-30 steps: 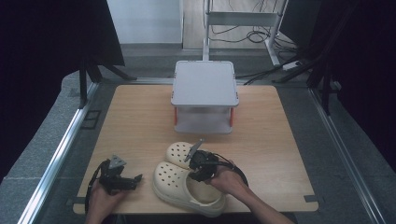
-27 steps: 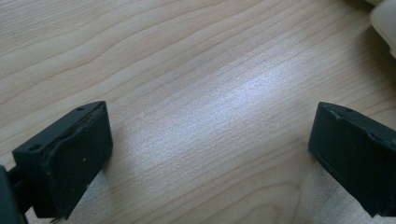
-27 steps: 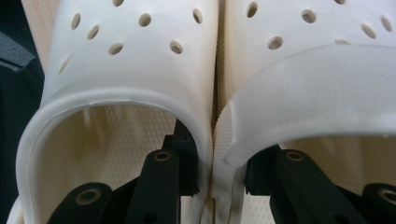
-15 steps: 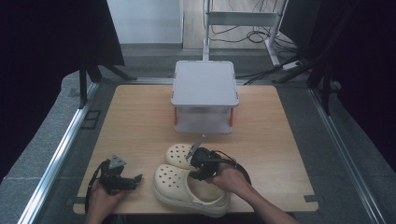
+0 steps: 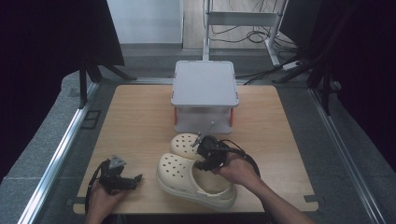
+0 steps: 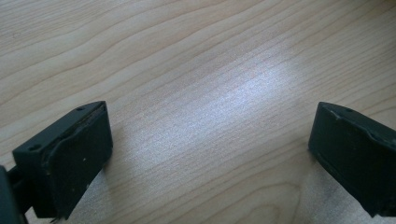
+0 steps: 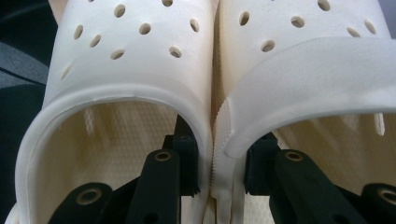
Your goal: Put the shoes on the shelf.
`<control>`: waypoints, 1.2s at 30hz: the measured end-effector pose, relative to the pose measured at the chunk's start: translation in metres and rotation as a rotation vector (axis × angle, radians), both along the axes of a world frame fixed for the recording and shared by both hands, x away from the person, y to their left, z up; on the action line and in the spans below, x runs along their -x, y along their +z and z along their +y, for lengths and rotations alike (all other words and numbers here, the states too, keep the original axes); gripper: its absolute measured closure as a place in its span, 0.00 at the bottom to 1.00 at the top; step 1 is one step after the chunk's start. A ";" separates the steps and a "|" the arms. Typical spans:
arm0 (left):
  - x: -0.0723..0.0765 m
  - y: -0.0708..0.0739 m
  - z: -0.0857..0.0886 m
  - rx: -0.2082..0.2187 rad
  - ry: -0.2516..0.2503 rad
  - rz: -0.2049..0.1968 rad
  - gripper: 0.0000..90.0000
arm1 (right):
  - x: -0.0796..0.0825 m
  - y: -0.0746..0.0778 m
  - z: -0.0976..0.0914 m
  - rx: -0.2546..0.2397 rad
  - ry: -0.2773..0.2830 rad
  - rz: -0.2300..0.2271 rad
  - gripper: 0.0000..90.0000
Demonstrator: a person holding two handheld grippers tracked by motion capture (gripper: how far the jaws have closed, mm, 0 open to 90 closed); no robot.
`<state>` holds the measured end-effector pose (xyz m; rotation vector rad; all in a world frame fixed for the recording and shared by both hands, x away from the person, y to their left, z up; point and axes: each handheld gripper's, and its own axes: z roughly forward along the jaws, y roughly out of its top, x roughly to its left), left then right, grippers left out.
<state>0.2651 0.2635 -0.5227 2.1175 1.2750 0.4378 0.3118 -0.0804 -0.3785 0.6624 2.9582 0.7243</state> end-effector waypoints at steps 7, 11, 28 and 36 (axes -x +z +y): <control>0.000 0.000 0.000 0.000 0.000 0.001 0.00 | -0.007 0.025 -0.008 -0.010 -0.039 0.000 0.79; 0.000 0.000 0.000 -0.001 -0.002 0.000 0.00 | -0.011 0.040 -0.010 -0.008 -0.062 -0.009 0.80; 0.000 0.000 0.000 0.000 -0.004 0.004 0.00 | -0.044 0.107 -0.021 -0.032 -0.220 -0.019 0.79; 0.000 0.000 0.000 0.000 -0.004 0.003 0.00 | -0.068 0.127 -0.021 -0.028 -0.306 -0.049 0.80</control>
